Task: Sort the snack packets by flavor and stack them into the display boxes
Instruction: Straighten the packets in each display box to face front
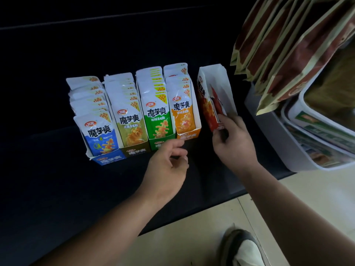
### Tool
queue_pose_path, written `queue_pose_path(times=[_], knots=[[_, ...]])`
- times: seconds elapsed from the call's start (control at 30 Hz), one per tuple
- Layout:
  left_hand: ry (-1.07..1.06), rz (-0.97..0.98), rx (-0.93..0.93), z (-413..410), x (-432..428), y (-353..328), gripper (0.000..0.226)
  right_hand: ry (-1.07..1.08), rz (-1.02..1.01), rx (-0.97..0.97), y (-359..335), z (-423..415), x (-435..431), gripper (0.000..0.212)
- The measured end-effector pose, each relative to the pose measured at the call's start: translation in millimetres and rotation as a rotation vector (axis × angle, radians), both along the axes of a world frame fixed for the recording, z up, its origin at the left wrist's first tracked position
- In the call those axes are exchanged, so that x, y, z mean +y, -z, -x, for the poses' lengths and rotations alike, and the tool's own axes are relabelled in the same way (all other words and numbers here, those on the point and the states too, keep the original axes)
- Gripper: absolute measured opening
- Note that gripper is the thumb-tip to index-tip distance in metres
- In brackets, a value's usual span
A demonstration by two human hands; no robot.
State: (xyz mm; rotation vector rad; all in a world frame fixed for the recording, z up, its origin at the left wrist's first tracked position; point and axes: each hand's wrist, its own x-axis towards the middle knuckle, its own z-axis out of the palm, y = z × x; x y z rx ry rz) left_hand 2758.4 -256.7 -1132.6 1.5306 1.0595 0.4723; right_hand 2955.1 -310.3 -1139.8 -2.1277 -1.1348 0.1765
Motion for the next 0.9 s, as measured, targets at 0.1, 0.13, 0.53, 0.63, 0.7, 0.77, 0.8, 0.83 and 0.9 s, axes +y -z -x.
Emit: queue_pose_path(times=[0.1, 0.13, 0.53, 0.63, 0.7, 0.77, 0.8, 0.83, 0.9], knots=[[-0.015, 0.007, 0.011, 3.2, 0.0, 2.3, 0.041, -0.039, 0.150, -0.025, 3.6, -5.1, 6.3, 0.058], [-0.016, 0.011, 0.013, 4.0, -0.3, 2.0, 0.041, -0.047, 0.205, -0.043, 5.3, -8.1, 7.9, 0.060], [0.071, -0.011, -0.004, 19.9, -41.2, 4.5, 0.032, -0.225, 0.085, -0.048, -21.7, 58.2, -73.7, 0.027], [0.122, -0.100, 0.049, 24.8, -45.7, 7.2, 0.033, -0.313, 0.287, 0.064, -31.3, 63.1, -89.0, 0.053], [0.138, -0.126, 0.071, 24.1, -44.7, 7.8, 0.032, -0.389, 0.354, 0.137, -40.3, 57.6, -91.2, 0.060], [0.153, -0.172, 0.099, 21.6, -44.4, 6.8, 0.029, -0.344, 0.253, 0.319, -49.0, 51.3, -90.5, 0.061], [0.171, -0.203, 0.127, 20.6, -44.7, 5.2, 0.032, -0.253, 0.162, 0.400, -51.0, 48.2, -89.7, 0.058], [0.200, -0.238, 0.163, 19.7, -44.9, 3.6, 0.035, -0.143, 0.076, 0.434, -49.3, 44.8, -88.7, 0.050], [0.268, -0.318, 0.229, 18.9, -44.3, 1.4, 0.041, -0.013, -0.021, 0.348, -41.1, 41.1, -86.9, 0.018]])
